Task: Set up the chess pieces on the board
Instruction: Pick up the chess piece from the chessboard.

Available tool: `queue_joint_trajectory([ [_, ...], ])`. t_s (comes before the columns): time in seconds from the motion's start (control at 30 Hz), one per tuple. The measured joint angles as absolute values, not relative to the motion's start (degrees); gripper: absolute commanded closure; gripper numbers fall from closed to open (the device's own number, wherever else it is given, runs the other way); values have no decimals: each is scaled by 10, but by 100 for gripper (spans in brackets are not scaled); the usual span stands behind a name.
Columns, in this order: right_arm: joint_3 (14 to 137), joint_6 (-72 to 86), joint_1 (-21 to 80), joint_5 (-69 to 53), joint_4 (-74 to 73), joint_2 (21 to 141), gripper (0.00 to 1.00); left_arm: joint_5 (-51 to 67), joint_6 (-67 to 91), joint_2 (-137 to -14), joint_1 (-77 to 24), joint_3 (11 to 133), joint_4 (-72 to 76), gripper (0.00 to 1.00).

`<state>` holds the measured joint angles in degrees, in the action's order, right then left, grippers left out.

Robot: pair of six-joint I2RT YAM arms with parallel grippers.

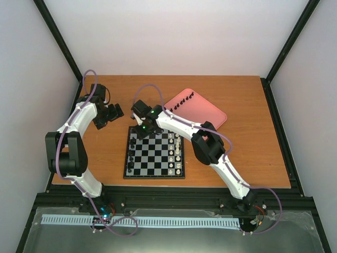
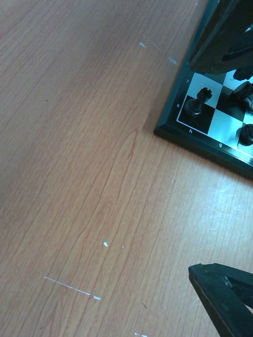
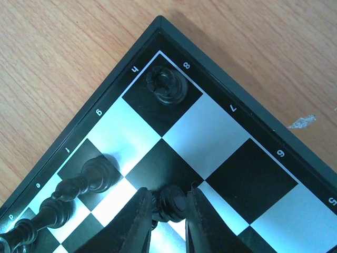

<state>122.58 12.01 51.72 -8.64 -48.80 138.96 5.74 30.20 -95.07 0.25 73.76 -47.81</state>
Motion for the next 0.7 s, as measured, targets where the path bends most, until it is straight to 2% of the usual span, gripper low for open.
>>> queue_joint_trajectory([
  [0.17, 1225, 120, 517, -86, -489, 1390, 77, 57, 302, -951, 3, 738, -478, 0],
  [0.43, 1218, 123, 517, -86, -486, 1390, 89, 57, 302, -945, 3, 738, -479, 0],
  [0.5, 1218, 125, 517, -86, -484, 1390, 96, 57, 302, -942, 3, 738, -479, 0],
  [0.7, 1219, 127, 516, -83, -480, 1390, 97, 56, 301, -929, 3, 738, -480, 0],
])
